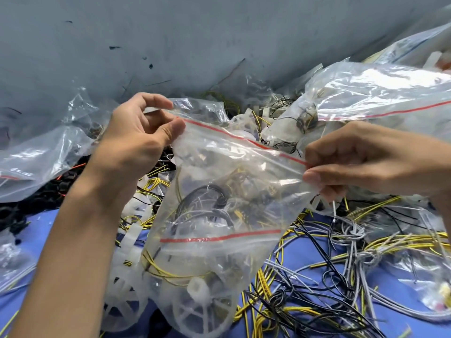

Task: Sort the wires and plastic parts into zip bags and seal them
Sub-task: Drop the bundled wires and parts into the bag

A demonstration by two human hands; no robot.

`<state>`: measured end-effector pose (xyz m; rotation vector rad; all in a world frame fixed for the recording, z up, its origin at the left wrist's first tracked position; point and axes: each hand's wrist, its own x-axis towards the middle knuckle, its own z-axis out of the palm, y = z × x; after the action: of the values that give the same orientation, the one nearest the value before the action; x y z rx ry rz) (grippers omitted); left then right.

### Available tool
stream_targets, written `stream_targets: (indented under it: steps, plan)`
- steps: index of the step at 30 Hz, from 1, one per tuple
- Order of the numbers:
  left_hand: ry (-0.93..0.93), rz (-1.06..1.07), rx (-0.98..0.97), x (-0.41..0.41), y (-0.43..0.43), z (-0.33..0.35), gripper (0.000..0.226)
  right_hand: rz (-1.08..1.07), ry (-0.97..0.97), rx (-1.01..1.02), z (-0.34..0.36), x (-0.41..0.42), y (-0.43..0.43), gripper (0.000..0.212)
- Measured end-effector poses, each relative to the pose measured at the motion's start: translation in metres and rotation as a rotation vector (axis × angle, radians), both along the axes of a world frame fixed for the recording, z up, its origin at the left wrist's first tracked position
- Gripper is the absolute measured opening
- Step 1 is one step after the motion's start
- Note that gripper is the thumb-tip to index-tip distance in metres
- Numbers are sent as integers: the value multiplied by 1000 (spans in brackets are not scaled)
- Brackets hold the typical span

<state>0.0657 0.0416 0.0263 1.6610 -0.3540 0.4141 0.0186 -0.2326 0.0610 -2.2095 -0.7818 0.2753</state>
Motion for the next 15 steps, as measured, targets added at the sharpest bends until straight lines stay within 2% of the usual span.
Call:
stream_targets:
  steps: [3, 7, 11, 15]
  plan:
    - [8, 28, -20, 0, -4, -2, 19, -17, 8, 34, 1, 0, 2, 26]
    - [114, -115, -44, -1, -6, -2, 28, 5, -28, 12, -4, 2, 6, 28]
    - [249, -228, 17, 0, -11, -7, 31, 2, -93, -59, -12, 8, 10, 37]
    - [231, -211, -28, -1, -16, -8, 30, 17, -83, -22, -14, 9, 10, 35]
